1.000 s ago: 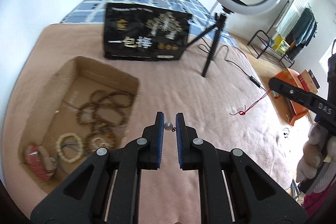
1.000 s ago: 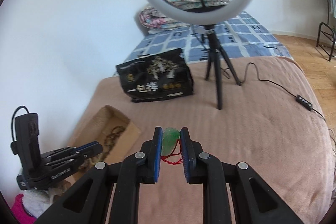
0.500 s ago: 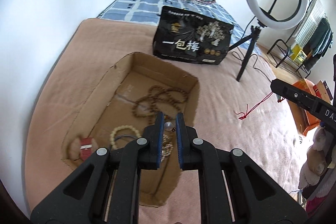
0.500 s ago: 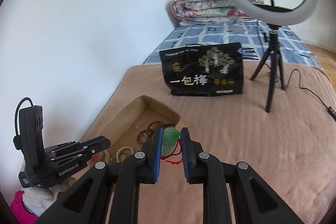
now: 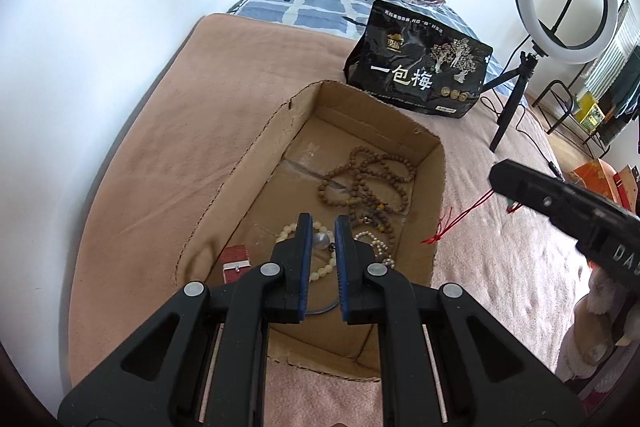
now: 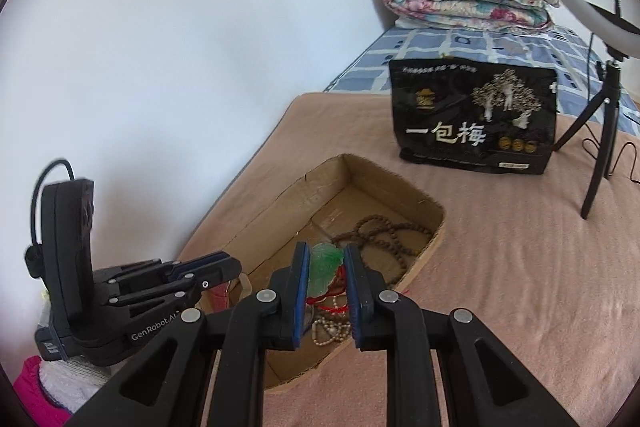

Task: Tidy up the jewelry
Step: 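Carry earring and jade charm into the cardboard box and open both grippers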

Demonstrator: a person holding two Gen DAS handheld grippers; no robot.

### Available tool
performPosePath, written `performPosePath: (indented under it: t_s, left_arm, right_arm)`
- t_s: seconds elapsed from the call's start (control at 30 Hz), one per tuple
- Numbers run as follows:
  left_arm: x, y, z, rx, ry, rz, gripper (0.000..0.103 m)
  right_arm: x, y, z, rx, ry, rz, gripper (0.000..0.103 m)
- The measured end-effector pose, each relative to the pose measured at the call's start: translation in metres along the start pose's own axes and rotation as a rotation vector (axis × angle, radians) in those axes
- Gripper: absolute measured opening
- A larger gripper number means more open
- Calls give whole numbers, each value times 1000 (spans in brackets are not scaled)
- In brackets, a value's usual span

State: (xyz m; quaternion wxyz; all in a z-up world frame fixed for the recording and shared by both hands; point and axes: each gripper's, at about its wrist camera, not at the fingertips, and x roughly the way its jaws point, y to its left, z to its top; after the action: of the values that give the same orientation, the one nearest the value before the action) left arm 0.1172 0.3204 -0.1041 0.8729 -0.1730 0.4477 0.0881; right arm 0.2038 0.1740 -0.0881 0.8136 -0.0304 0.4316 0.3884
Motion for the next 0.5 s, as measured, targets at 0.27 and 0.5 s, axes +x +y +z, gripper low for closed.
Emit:
performPosePath:
  t_s: [0.27,0.5]
  left_arm:
    - [3,10,-3,-7,16,25,10]
    - [4,14,-2,-31,21,28,10]
  right_arm:
    - [25,6,-10,-37,42,-9,16]
    - [24,3,-9,-33,29,-40,44]
